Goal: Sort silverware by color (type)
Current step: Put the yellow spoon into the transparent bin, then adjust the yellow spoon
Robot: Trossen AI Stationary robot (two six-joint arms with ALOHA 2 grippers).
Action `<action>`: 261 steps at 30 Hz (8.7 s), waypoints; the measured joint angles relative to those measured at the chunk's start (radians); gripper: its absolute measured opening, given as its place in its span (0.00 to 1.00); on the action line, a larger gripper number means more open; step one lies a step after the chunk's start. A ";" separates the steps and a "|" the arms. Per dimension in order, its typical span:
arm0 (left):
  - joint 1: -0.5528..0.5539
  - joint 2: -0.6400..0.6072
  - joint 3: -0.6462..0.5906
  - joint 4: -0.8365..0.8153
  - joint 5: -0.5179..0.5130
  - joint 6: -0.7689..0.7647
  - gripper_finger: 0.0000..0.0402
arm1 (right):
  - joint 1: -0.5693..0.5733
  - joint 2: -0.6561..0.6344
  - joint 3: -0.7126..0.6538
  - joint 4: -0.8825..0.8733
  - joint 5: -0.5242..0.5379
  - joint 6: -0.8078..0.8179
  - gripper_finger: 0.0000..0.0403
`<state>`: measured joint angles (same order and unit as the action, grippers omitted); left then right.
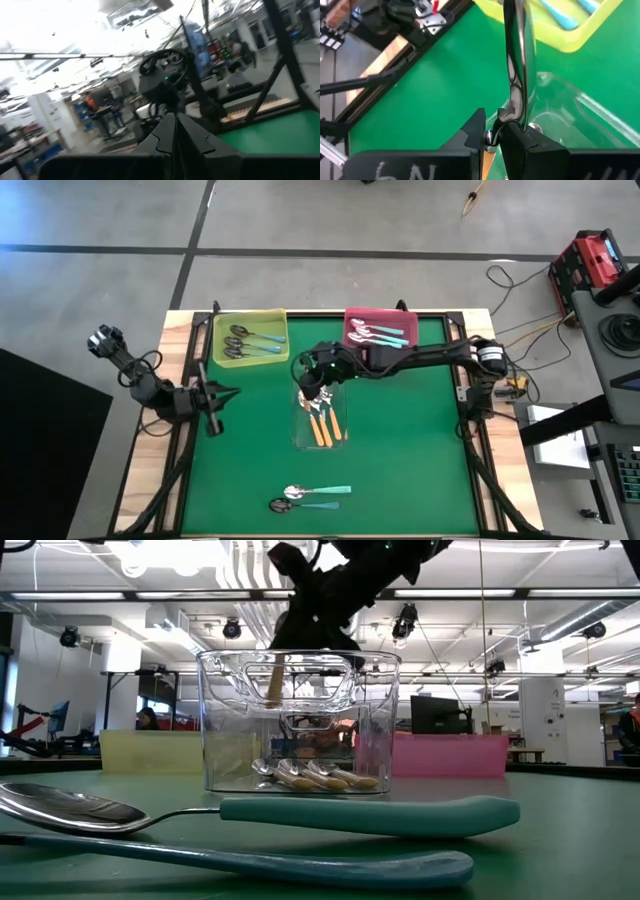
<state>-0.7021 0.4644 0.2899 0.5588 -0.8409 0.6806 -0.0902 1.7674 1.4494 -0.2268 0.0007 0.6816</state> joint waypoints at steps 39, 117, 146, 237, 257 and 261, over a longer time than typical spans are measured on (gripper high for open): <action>0.000 -0.002 -0.002 -0.006 -0.092 0.017 0.00 | 0.089 0.035 0.000 0.051 0.052 0.131 0.08; 0.000 -0.001 -0.004 -0.036 -0.095 0.018 0.00 | 0.097 0.215 0.161 -0.356 0.053 0.211 0.08; 0.000 -0.001 -0.004 -0.037 -0.095 0.019 0.00 | 0.099 0.215 0.161 -0.360 0.079 0.187 0.08; 0.000 -0.002 -0.004 -0.044 -0.095 0.022 0.00 | 0.136 0.210 0.232 -0.361 0.108 -0.143 0.16; 0.000 -0.001 -0.004 -0.044 -0.101 0.029 0.00 | 0.131 0.318 0.244 -0.283 0.265 -0.527 0.02; 0.000 -0.001 -0.004 -0.044 -0.104 0.033 0.00 | 0.127 0.352 0.243 -0.270 0.262 -0.538 0.02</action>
<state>-0.7021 0.4633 0.2863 0.5148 -0.9445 0.7132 0.0364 2.1196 1.6928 -0.4969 0.2623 0.1437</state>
